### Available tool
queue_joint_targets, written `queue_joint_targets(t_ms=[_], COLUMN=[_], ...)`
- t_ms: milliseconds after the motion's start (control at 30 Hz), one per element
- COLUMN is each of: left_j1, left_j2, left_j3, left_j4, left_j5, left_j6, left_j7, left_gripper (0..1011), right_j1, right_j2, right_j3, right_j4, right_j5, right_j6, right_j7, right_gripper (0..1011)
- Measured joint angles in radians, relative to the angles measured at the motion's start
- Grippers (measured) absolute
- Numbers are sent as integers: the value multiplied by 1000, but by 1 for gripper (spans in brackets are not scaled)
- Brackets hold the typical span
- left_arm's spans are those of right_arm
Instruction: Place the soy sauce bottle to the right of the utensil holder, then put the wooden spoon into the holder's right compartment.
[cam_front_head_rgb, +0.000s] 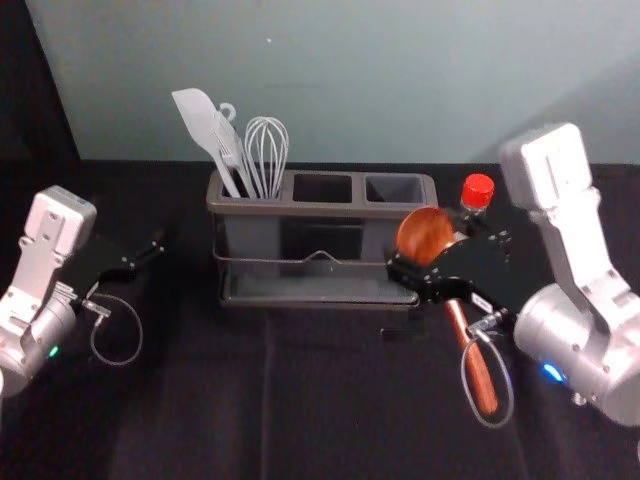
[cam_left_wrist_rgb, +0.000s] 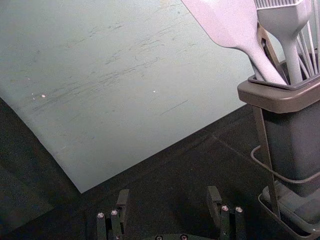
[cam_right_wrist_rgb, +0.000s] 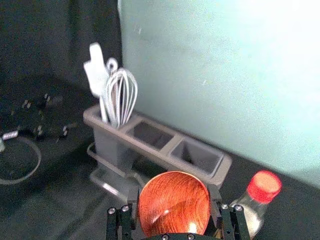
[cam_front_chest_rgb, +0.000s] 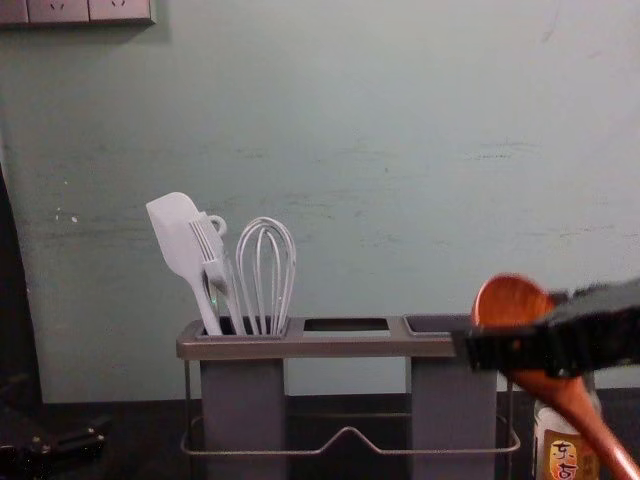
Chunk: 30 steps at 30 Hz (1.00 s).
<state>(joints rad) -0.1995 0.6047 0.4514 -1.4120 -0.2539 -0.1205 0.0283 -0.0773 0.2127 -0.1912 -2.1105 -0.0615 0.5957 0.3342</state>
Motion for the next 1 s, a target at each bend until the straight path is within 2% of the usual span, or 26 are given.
queue_joint_targets(t_ms=[33,100,133,200,233,267,300,367,433,467,567,700,1000], left_j1=[0,0,0,0,0,0,0,0,0,0,0,0,0], left_j2=[0,0,0,0,0,0,0,0,0,0,0,0,0], left_j3=[0,0,0,0,0,0,0,0,0,0,0,0,0], left_j4=[0,0,0,0,0,0,0,0,0,0,0,0,0], left_j5=[0,0,0,0,0,0,0,0,0,0,0,0,0], left_j6=[0,0,0,0,0,0,0,0,0,0,0,0,0], left_j7=[0,0,0,0,0,0,0,0,0,0,0,0,0], left_gripper=[1000,1000,1000,1000,1000,1000,1000,1000,1000,1000,1000,1000,1000], right_j1=[-20,-36,-56,-75,-93,-101,-101,-131,-145,-157,-174,-182,-179], right_j2=[-1,-1,-1,0,2,2,2,4,6,8,14,20,18], right_j3=[4,10,17,21,25,26,26,29,31,32,33,33,33], right_j4=[-9,-15,-20,-25,-30,-31,-31,-34,-35,-36,-37,-37,-37], right_j5=[-3,0,7,13,19,20,20,22,22,22,22,21,21], right_j6=[-48,-96,-152,-218,-282,-315,-315,-437,-498,-547,-613,-637,-627], right_j7=[-16,-27,-36,-48,-59,-66,-66,-91,-103,-114,-130,-137,-136], right_gripper=[838,838,838,838,838,838,837,838,838,838,837,838,838])
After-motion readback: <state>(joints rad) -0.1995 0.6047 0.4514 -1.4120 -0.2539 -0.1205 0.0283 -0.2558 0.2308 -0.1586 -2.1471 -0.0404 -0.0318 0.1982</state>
